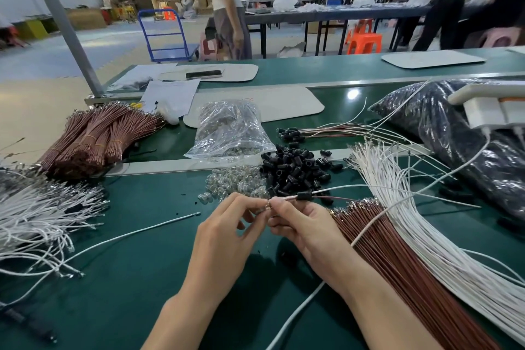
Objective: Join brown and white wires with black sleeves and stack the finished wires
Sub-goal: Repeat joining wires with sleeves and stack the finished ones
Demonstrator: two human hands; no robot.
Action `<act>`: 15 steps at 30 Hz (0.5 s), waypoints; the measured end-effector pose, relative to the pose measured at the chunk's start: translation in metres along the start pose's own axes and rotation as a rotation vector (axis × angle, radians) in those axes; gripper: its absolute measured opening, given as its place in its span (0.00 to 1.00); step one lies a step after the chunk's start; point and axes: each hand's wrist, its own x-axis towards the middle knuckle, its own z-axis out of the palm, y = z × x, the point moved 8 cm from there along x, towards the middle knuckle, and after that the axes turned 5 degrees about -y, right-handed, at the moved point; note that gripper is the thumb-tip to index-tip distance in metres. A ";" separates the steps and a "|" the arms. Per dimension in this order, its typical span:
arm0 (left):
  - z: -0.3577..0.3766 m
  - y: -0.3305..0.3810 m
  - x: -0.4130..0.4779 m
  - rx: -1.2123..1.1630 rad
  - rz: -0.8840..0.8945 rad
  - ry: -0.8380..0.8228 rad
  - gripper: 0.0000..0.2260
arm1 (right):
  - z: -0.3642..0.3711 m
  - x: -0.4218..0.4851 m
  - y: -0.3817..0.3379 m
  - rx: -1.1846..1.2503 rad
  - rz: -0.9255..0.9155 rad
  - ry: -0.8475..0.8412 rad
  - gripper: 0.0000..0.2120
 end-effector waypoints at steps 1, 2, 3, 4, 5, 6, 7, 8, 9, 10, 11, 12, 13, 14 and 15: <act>0.000 -0.001 0.000 0.001 -0.005 -0.003 0.05 | 0.000 0.000 0.000 -0.007 -0.004 -0.005 0.10; 0.000 -0.002 -0.001 0.001 -0.009 -0.005 0.05 | 0.000 0.000 0.000 -0.012 -0.007 -0.009 0.10; 0.001 -0.002 -0.001 0.001 -0.012 -0.007 0.05 | -0.001 0.000 0.000 -0.017 -0.008 -0.006 0.10; 0.001 -0.002 -0.001 -0.001 -0.014 -0.007 0.05 | -0.002 0.000 0.000 -0.027 -0.008 0.002 0.10; 0.001 -0.002 -0.001 -0.004 -0.018 -0.005 0.05 | -0.002 0.000 0.000 -0.040 -0.007 0.011 0.09; 0.001 -0.002 -0.001 -0.008 -0.023 -0.006 0.06 | -0.003 0.000 -0.001 -0.054 -0.008 0.019 0.10; 0.002 -0.002 -0.001 -0.008 -0.027 -0.011 0.07 | -0.003 -0.001 -0.001 -0.066 -0.011 0.025 0.11; 0.003 -0.001 -0.001 -0.005 -0.030 -0.018 0.07 | -0.004 -0.001 -0.001 -0.071 -0.014 0.032 0.12; 0.003 -0.001 -0.001 0.001 -0.031 -0.023 0.08 | -0.005 -0.002 -0.001 -0.072 -0.015 0.038 0.13; 0.003 0.000 -0.001 0.009 -0.030 -0.025 0.09 | -0.006 -0.002 -0.001 -0.070 -0.015 0.042 0.13; 0.003 0.001 -0.001 0.018 -0.030 -0.023 0.09 | -0.006 -0.002 -0.001 -0.066 -0.014 0.045 0.11; 0.002 0.002 -0.001 0.026 -0.028 -0.019 0.10 | -0.007 -0.002 -0.001 -0.060 -0.014 0.051 0.09; 0.001 0.003 0.000 0.036 -0.026 -0.017 0.10 | -0.007 -0.002 -0.001 -0.056 -0.015 0.059 0.08; 0.001 0.003 0.000 0.046 -0.022 -0.017 0.09 | -0.008 -0.002 -0.001 -0.055 -0.015 0.066 0.08; 0.001 0.004 0.000 0.056 -0.018 -0.017 0.09 | -0.007 -0.002 -0.001 -0.057 -0.015 0.069 0.08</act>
